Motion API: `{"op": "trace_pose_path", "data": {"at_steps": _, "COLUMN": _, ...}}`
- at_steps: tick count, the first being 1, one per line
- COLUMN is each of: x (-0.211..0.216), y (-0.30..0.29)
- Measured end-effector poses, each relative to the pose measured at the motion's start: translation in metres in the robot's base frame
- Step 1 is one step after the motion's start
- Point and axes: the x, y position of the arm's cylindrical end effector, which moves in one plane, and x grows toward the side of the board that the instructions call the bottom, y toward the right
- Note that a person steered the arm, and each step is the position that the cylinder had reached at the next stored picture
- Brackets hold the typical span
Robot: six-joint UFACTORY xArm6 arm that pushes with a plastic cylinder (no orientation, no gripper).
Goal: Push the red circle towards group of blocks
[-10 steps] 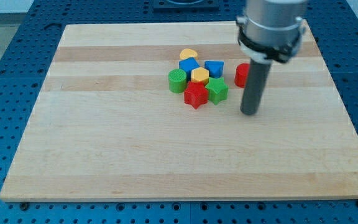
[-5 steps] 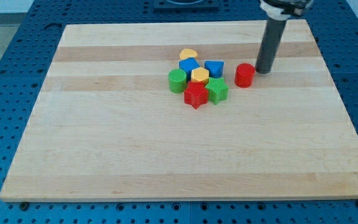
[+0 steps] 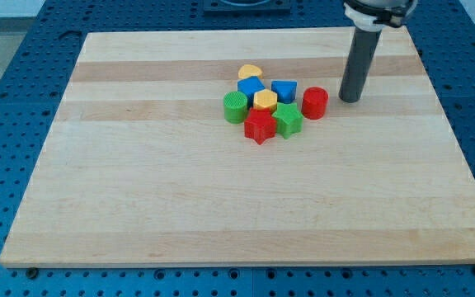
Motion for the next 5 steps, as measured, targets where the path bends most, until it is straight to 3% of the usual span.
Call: {"op": "trace_pose_path", "data": {"at_steps": 5, "x": 0.008, "y": -0.059}}
